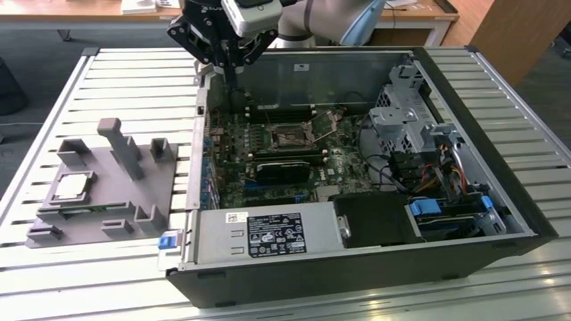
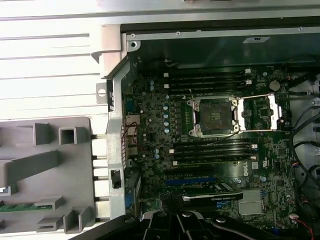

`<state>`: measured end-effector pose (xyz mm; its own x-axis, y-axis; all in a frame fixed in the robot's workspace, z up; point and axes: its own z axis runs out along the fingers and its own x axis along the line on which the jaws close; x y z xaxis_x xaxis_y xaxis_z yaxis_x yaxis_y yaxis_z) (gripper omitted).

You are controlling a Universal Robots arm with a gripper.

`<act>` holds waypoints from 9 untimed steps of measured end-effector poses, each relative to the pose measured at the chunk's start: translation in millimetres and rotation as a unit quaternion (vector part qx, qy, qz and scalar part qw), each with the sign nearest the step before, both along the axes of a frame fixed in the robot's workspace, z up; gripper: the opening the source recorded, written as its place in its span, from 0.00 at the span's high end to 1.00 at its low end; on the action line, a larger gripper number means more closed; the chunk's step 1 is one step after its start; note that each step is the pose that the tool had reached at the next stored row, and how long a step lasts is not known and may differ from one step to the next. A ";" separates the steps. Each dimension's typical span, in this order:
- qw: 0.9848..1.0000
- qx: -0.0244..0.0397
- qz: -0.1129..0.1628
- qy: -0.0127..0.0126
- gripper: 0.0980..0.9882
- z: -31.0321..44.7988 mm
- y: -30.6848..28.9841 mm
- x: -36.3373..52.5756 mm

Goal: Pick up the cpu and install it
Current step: 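Reach for the cpu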

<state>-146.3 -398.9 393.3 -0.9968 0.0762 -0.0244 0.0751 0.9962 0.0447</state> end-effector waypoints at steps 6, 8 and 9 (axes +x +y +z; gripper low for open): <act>1.000 0.000 0.000 0.000 0.99 0.0 0.0 -2.3; 1.000 0.000 0.000 0.000 0.99 0.0 0.0 -3.2; 1.000 0.000 0.000 0.000 0.99 0.0 0.0 -3.5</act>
